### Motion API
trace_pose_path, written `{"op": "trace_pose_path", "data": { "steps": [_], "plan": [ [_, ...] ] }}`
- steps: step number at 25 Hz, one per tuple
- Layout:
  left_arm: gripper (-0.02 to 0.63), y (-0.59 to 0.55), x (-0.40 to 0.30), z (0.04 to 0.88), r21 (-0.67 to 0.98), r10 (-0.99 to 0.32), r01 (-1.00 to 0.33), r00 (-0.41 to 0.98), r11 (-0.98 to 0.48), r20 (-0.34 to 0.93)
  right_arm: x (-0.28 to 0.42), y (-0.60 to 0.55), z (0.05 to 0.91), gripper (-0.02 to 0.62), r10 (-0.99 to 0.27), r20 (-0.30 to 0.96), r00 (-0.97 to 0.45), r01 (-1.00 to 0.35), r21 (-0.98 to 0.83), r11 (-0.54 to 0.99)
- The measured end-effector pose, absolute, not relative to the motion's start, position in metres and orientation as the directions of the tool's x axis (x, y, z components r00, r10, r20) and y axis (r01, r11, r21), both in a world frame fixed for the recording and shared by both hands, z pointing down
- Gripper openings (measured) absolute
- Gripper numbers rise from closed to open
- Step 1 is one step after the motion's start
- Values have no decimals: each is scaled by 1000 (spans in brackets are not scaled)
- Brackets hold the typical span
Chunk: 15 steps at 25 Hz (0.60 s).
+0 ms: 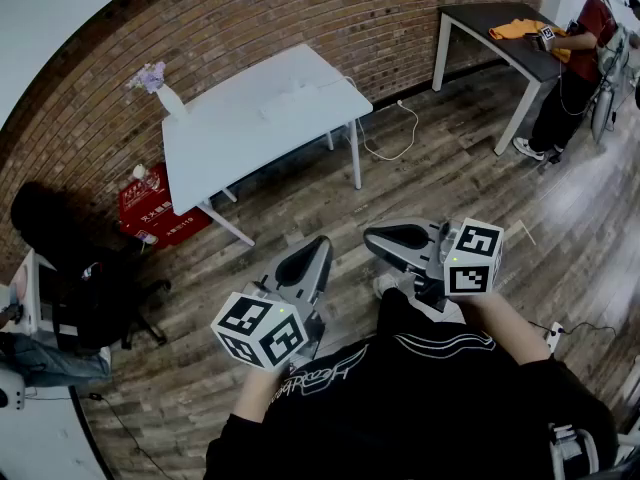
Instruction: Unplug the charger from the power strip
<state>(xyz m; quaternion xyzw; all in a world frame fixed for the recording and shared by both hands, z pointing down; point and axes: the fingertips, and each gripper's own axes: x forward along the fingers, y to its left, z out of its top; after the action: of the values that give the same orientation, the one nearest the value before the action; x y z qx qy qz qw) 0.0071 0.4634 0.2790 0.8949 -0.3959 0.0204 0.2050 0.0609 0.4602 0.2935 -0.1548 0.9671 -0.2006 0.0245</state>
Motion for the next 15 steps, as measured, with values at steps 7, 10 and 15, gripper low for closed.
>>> {"op": "trace_pose_path", "data": {
  "steps": [7, 10, 15],
  "plan": [
    [4, 460, 10, 284, 355, -692, -711, 693, -607, 203, 62, 457, 301, -3, -316, 20, -949, -297, -402, 866],
    [4, 458, 11, 287, 358, -689, -707, 696, -610, 202, 63, 456, 305, -3, -317, 25, -948, -299, -409, 862],
    [5, 448, 14, 295, 368, -683, -703, 700, -608, 210, 61, 452, 310, -2, -298, 28, -954, -284, -394, 874]
  ]
}}
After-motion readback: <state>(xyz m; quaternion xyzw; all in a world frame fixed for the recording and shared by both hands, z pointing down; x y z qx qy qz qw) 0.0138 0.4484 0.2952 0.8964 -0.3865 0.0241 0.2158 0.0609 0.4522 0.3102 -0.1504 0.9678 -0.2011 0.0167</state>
